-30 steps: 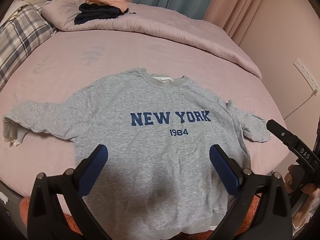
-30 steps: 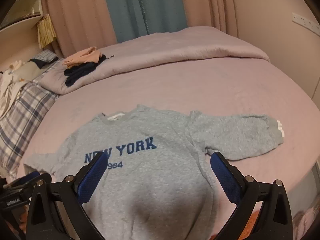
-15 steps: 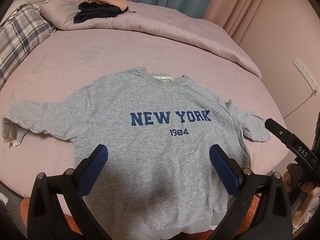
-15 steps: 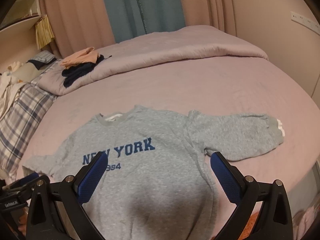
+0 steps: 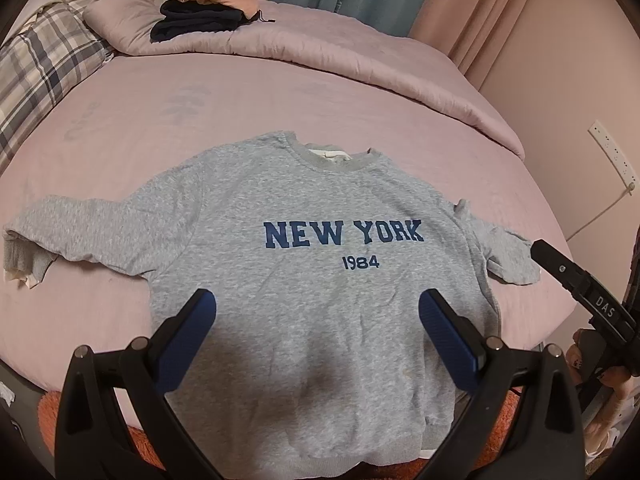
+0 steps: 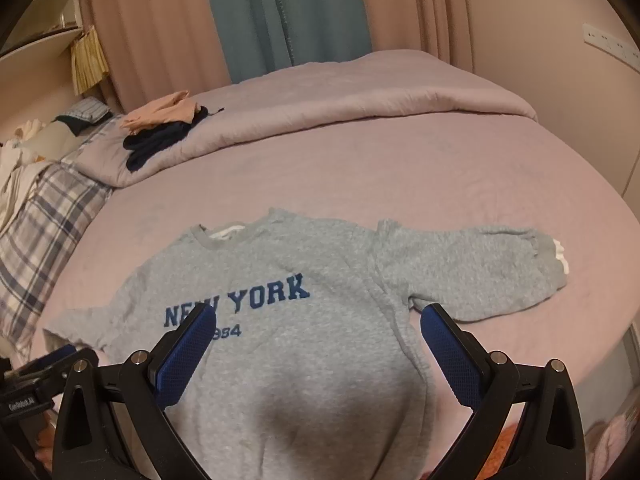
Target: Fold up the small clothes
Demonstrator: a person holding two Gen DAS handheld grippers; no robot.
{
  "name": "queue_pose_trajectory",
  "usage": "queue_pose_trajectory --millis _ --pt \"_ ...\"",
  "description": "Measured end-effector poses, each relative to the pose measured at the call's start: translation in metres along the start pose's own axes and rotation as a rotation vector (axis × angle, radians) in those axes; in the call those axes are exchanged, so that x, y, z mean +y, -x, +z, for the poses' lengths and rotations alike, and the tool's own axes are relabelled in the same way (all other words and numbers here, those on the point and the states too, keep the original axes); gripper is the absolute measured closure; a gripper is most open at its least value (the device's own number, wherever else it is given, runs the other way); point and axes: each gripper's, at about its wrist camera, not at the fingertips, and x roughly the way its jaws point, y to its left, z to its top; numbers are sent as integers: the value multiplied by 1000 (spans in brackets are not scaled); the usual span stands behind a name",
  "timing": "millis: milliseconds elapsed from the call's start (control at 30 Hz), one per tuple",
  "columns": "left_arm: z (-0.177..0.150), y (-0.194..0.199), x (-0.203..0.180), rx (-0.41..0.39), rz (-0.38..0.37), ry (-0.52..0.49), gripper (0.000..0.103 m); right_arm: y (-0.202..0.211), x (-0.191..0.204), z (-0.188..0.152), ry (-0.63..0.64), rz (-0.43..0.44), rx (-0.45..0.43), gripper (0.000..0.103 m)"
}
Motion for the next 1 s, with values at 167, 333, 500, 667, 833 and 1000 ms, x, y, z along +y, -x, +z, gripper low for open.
queue_pose_trajectory --millis 167,333,500,667,833,1000 --pt "1 3 1 -1 -8 1 2 0 0 0 3 0 2 1" --pt "2 5 4 5 -13 10 2 1 0 0 0 -5 4 1" --pt "4 7 7 9 -22 26 2 2 0 0 -1 -6 0 1" --pt "6 11 10 -1 -18 24 2 3 -1 0 -3 -10 2 1" --pt "7 11 14 9 -32 44 2 3 -1 0 -3 -12 0 1" --pt "7 13 13 7 -39 35 2 4 -1 0 -4 -13 1 1"
